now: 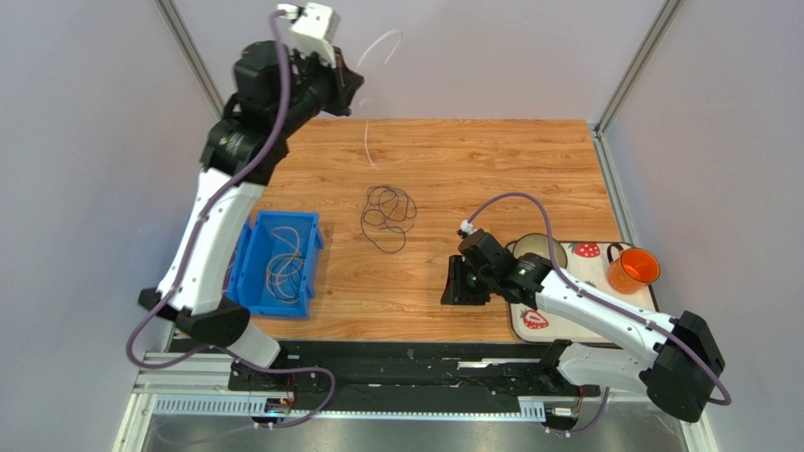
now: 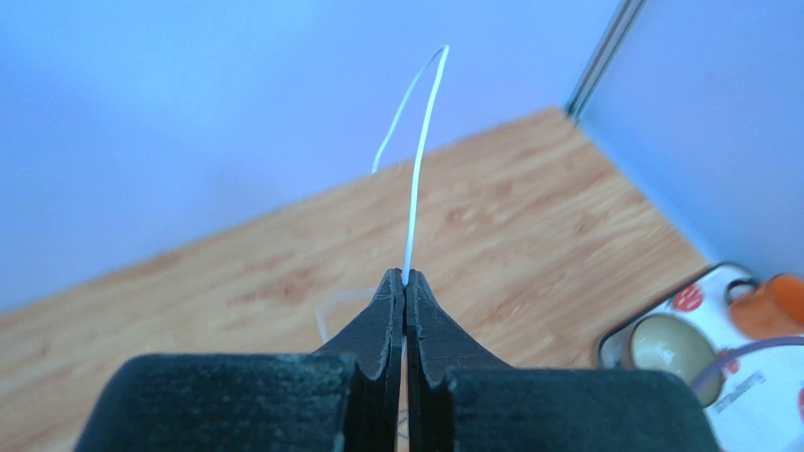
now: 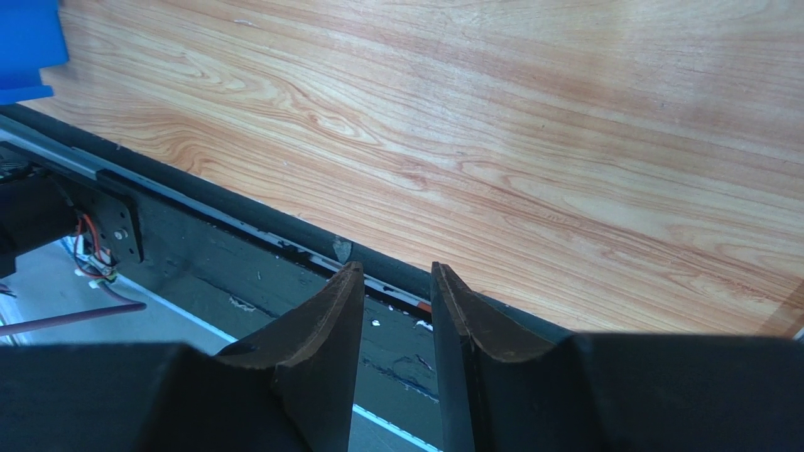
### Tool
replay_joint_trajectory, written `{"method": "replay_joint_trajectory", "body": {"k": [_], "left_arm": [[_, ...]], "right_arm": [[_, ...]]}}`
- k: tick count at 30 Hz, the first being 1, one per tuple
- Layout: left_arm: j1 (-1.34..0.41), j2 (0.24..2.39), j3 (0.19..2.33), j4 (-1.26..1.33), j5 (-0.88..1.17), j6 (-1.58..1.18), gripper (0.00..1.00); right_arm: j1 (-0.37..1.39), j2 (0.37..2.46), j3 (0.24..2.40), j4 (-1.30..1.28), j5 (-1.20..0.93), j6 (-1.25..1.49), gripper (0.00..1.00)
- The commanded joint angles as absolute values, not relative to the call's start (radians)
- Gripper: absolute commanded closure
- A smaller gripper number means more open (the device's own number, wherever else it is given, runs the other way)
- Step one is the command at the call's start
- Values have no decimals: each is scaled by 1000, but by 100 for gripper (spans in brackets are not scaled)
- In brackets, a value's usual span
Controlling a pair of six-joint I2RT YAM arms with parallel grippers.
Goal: Untangle the cables
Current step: Pick up the cable at the center of the board.
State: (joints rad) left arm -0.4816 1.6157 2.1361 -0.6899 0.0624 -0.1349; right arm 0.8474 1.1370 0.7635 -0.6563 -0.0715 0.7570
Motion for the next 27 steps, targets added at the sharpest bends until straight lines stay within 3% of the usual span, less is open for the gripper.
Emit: {"method": "replay_joint_trajectory", "body": {"k": [1,5,12,17,27], "left_arm": [[-494,1516,2116,-669,29,-158,100],[-494,1467,1959,-654,5,-172,100],[-494,1304,1460,-511,58,-290,100],[-500,1264,1231,-482,120,-379,100],[-512,1137,1144,-586,97,-374,100]], "right_arm": [[844,1075,741,-661,-61,790,64],[842,1036,718,-667,-63,807,64],[842,988,703,-699,-45,815,64],[842,985,706,-704,-46,818,64],[842,976,718,-712,-51,815,64]]}}
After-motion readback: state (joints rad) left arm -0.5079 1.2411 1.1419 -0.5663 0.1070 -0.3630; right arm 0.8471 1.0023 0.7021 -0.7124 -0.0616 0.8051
